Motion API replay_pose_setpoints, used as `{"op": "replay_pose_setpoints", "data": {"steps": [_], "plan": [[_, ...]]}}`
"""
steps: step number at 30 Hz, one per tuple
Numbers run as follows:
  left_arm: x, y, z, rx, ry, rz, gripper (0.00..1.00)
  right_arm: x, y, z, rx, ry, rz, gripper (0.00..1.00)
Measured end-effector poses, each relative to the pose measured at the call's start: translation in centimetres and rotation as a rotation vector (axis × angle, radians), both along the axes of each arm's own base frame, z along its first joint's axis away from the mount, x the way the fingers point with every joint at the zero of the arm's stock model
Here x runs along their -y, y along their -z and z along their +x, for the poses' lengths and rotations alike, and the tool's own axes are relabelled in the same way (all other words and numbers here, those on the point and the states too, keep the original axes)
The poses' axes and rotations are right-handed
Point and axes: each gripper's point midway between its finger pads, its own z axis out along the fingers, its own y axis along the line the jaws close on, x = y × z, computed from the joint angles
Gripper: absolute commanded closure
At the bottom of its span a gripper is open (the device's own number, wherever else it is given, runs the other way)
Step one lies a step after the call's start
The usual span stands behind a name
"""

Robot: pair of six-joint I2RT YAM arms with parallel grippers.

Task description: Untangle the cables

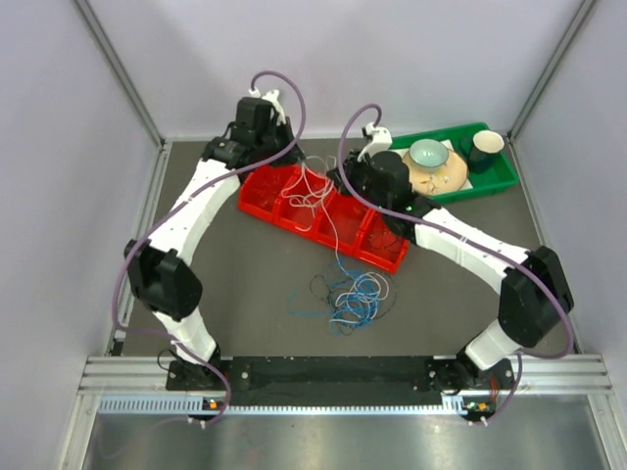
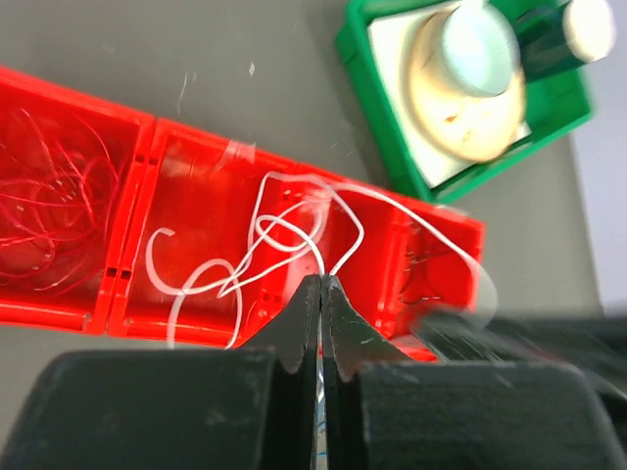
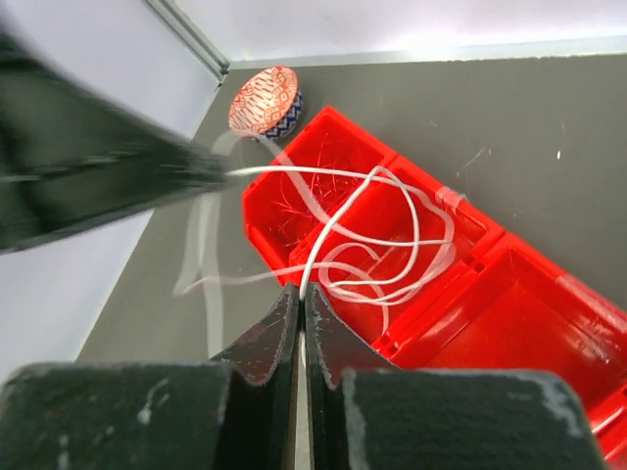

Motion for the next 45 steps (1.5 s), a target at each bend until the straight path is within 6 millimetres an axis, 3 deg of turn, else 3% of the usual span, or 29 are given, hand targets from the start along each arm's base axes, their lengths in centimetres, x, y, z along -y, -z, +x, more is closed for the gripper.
{"op": "replay_pose_setpoints", "data": {"steps": [4,6,13,16,17,19,20,23,26,32,40,45], "plan": [[0.8,4.8,2.1,-0.093,0.003,0.014,1.00,0.5,0.2,-0.5,-0.010,0.005,0.012,1.00],[0.8,6.2,2.7,-0.119,-0.004,0.021,1.00,0.7,0.4,-0.7,-0.014,0.005,0.012,1.00],[0.6,6.4,4.6,-0.094,-0.043,0.031,1.00,0.6,1.2,-1.2,-0.035,-0.009,0.009,1.00],[0.8,7.5,5.5,-0.085,-0.043,0.035,1.00,0.5,1.2,-1.3,-0.040,-0.016,0.014,1.00],[0.8,8.3,5.7,-0.090,-0.043,0.038,0.96,0.5,1.2,-1.3,-0.040,-0.016,0.017,1.00],[0.8,10.3,5.8,-0.121,-0.043,0.051,0.80,0.4,1.1,-1.3,-0.041,-0.020,0.018,1.00],[0.8,11.1,5.8,-0.133,-0.040,0.060,0.60,0.4,1.2,-1.4,-0.042,-0.022,0.019,1.00],[0.9,13.8,5.9,-0.182,-0.033,0.084,0.33,0.3,1.2,-1.4,-0.043,-0.026,0.020,1.00],[0.8,15.2,5.7,-0.218,-0.033,0.102,0.25,0.3,1.1,-1.4,-0.045,-0.028,0.023,1.00],[0.2,13.1,4.5,-0.179,-0.033,0.098,0.22,-0.1,2.1,-1.2,-0.066,-0.033,0.023,1.00],[-4.1,6.6,-1.7,-0.038,-0.110,0.109,0.22,-1.7,4.3,-0.5,-0.132,-0.073,0.024,1.00],[-4.8,5.0,-5.0,0.041,-0.047,0.094,0.21,-2.4,4.1,0.2,-0.153,-0.090,0.061,1.00]]}}
